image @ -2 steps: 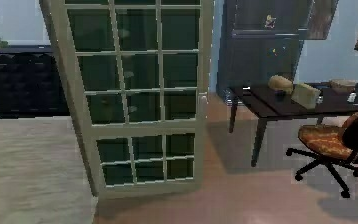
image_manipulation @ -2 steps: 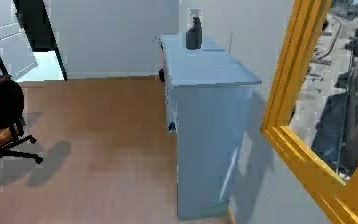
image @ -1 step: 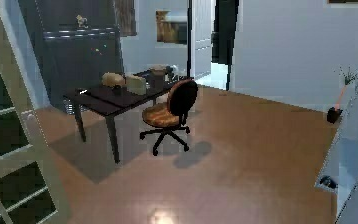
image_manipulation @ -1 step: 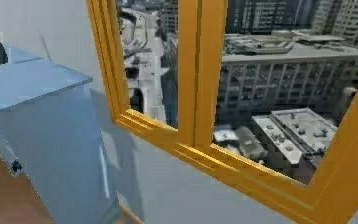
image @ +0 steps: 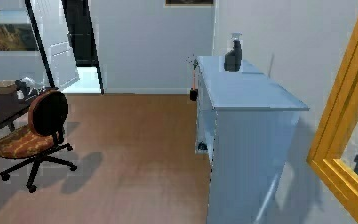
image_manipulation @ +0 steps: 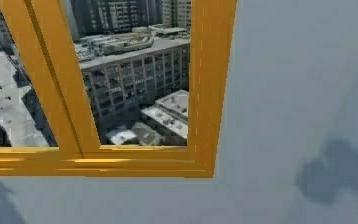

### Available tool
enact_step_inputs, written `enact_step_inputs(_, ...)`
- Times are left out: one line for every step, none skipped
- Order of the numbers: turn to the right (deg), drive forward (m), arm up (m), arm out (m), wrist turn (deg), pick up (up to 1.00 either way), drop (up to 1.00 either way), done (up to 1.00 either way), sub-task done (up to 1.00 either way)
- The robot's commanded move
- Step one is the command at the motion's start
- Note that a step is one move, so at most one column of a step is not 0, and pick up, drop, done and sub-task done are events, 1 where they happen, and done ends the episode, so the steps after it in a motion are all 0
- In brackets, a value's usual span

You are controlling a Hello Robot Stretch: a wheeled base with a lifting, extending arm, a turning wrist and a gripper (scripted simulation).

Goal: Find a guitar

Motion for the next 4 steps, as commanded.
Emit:
enact_step_inputs(0.0,0.10,0.00,0.00,0.0,0.00,0.00,0.00,0.00)
enact_step_inputs(-45.0,0.00,0.00,0.00,0.0,0.00,0.00,0.00,0.00)
enact_step_inputs(-33.0,0.00,0.00,0.00,0.0,0.00,0.00,0.00,0.00)
enact_step_inputs(0.0,0.30,0.00,0.00,0.0,0.00,0.00,0.00,0.00)
